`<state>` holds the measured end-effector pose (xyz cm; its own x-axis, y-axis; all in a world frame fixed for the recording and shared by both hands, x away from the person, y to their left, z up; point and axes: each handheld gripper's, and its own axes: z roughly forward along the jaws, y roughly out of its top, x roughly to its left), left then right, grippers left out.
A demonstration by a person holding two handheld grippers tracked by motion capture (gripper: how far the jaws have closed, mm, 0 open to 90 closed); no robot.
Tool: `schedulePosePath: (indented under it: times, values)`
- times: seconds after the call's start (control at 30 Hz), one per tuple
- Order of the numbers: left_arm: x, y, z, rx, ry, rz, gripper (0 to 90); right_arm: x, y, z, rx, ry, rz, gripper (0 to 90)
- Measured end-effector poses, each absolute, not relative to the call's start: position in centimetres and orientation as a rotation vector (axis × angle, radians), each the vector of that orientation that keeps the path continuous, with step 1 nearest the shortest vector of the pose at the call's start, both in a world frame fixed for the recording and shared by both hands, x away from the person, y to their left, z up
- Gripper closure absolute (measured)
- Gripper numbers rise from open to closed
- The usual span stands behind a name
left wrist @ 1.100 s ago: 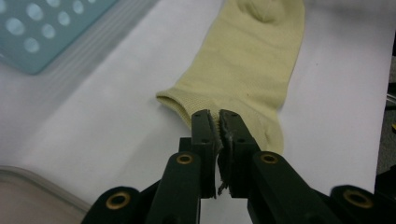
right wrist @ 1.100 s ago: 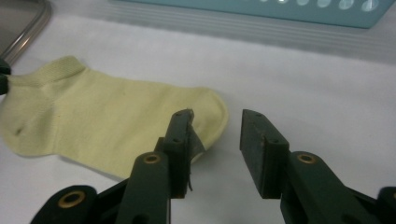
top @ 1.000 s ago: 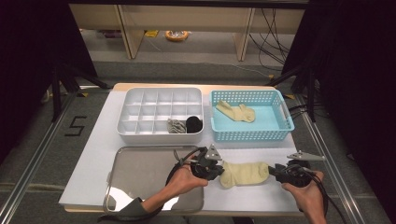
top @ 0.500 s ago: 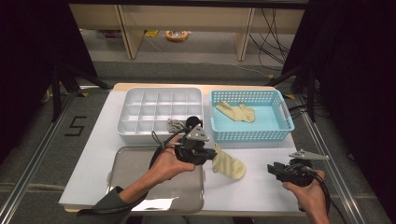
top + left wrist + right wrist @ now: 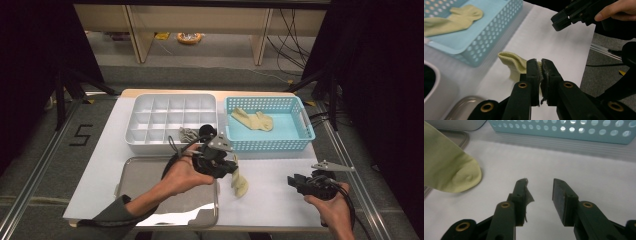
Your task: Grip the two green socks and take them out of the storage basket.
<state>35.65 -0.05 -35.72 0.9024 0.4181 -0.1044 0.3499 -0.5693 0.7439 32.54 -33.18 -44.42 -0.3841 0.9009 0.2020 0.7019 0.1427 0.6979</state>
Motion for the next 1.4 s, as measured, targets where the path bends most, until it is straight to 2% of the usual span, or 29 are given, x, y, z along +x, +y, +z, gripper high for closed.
schedulePosePath:
  times: [0.13, 0.43, 0.8, 1.03, 1.07, 1.23, 1.3, 1.4]
  values:
    - [36.2, -3.2, -37.4, 2.218, 0.545, 0.034, 84.2, 32.3, -33.4, -44.2, 1.613, 2.13, 1.085, 64.8]
    - [37.6, -9.6, -39.8, 2.225, 0.555, -0.018, 84.3, 32.1, -36.1, -44.1, 1.654, 2.045, 1.116, 64.8]
    - [39.6, -13.6, -43.4, 2.247, 0.633, -0.048, 84.1, 32.1, -37.0, -44.2, 1.684, 2.013, 1.13, 64.6]
    - [40.0, -14.8, -44.9, 2.245, 0.673, -0.063, 82.3, 32.2, -37.5, -44.2, 1.644, 2.026, 1.097, 64.3]
    - [40.0, -14.8, -45.0, 2.243, 0.667, -0.068, 80.7, 32.1, -37.2, -44.2, 1.686, 2.011, 1.117, 64.1]
    - [39.7, -14.1, -44.6, 2.213, 0.658, -0.022, 58.6, 32.1, -37.6, -44.2, 1.658, 2.025, 1.114, 63.9]
    - [39.6, -13.2, -44.2, 2.177, 0.672, -0.05, 55.7, 32.1, -37.6, -44.1, 1.653, 2.02, 1.11, 63.9]
    - [39.5, -10.8, -43.5, 2.18, 0.667, 0.023, 52.6, 32.0, -37.5, -43.9, 1.635, 2.025, 1.123, 63.5]
